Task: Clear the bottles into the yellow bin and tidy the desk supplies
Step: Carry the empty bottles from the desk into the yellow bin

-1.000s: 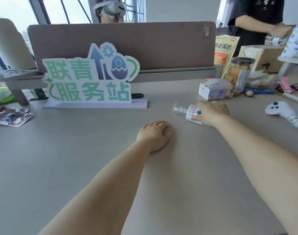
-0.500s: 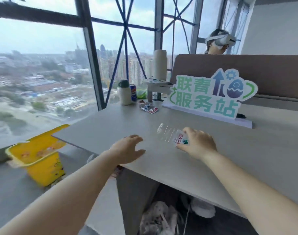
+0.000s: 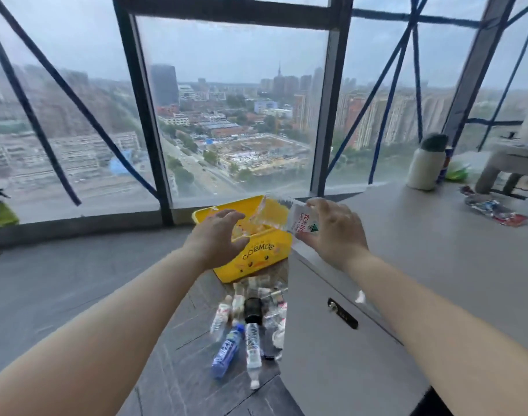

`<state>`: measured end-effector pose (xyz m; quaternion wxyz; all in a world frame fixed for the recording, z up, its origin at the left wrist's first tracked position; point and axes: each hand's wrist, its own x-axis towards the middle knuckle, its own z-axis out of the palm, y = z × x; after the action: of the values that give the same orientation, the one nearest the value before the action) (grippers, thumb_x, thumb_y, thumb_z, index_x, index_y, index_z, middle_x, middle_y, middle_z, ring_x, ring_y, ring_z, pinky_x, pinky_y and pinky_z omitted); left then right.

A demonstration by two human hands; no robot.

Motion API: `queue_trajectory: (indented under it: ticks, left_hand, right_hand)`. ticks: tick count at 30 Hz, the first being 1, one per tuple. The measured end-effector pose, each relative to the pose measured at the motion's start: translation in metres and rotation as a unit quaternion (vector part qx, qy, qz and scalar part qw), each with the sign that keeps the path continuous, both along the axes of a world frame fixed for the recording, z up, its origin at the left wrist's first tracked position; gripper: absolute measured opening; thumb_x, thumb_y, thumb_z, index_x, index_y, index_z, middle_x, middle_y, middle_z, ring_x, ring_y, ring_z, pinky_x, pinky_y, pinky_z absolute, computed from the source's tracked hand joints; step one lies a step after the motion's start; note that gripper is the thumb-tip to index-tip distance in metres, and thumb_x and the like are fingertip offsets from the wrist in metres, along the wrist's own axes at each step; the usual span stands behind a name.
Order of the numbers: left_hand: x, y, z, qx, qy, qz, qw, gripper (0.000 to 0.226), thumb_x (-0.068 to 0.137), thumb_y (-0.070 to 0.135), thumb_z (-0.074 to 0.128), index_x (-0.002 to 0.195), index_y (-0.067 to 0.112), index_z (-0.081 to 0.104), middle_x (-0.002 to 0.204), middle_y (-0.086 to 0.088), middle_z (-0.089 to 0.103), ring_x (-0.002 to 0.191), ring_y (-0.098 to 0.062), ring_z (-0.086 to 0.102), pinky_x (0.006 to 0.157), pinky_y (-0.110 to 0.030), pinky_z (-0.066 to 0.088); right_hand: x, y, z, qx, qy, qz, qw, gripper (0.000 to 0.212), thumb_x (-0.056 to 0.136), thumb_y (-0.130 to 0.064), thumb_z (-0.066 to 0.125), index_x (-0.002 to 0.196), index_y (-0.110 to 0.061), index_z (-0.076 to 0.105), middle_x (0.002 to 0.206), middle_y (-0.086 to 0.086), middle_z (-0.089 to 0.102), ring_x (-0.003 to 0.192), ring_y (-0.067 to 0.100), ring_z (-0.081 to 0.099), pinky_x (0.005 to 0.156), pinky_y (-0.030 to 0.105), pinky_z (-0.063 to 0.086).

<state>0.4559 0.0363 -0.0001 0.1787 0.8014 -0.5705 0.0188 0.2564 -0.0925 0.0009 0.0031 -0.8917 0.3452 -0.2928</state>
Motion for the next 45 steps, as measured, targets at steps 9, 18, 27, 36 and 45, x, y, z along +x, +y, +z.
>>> queue_trajectory:
  ticks: [9, 18, 27, 36, 45]
  left_hand:
    - [0.029, 0.009, 0.032, 0.001, -0.008, 0.022, 1.000, 0.061, 0.089, 0.044, 0.057, 0.142, 0.023, 0.037, 0.149, 0.002, 0.036, 0.133, -0.021, 0.039, 0.106, -0.042, 0.038]
    - [0.062, 0.028, 0.028, -0.024, 0.001, 0.038, 0.999, 0.061, 0.088, 0.043, 0.059, 0.141, 0.023, 0.038, 0.147, 0.001, 0.038, 0.132, -0.021, 0.039, 0.106, -0.040, 0.038]
    - [0.158, -0.025, -0.038, -0.015, 0.071, 0.066, 0.995, 0.059, 0.089, 0.038, 0.059, 0.142, 0.021, 0.037, 0.148, 0.000, 0.036, 0.135, -0.019, 0.035, 0.107, -0.033, 0.031]
    - [0.240, -0.099, -0.078, -0.036, 0.094, 0.084, 0.991, 0.058, 0.089, 0.037, 0.058, 0.141, 0.022, 0.037, 0.147, 0.002, 0.038, 0.134, -0.019, 0.036, 0.107, -0.038, 0.036]
    - [0.322, -0.200, -0.113, -0.022, 0.111, 0.057, 0.992, 0.057, 0.090, 0.037, 0.058, 0.141, 0.023, 0.037, 0.147, 0.002, 0.036, 0.133, -0.019, 0.037, 0.104, -0.037, 0.036]
  right_hand:
    - [0.050, 0.000, 0.033, 0.028, -0.039, 0.051, 0.998, 0.071, 0.079, -0.045, 0.072, 0.136, -0.015, 0.042, 0.129, 0.009, 0.054, 0.117, 0.030, 0.049, 0.093, 0.040, 0.040]
    - [0.086, -0.007, 0.027, 0.093, -0.092, 0.076, 0.988, 0.064, 0.078, -0.048, 0.070, 0.127, -0.015, 0.046, 0.127, 0.008, 0.050, 0.118, 0.028, 0.046, 0.093, 0.037, 0.039]
    - [0.196, -0.069, -0.039, 0.182, -0.139, 0.079, 0.970, 0.066, 0.080, -0.038, 0.072, 0.132, -0.012, 0.042, 0.131, 0.010, 0.047, 0.122, 0.027, 0.043, 0.095, 0.040, 0.039]
    - [0.282, -0.123, -0.076, 0.192, -0.225, 0.081, 0.952, 0.063, 0.079, -0.035, 0.074, 0.126, -0.010, 0.040, 0.126, 0.005, 0.045, 0.118, 0.023, 0.047, 0.083, 0.032, 0.042]
    - [0.372, -0.210, -0.099, 0.225, -0.318, 0.068, 0.918, 0.063, 0.079, -0.036, 0.074, 0.126, -0.012, 0.039, 0.125, 0.002, 0.044, 0.114, 0.021, 0.051, 0.093, 0.036, 0.047]
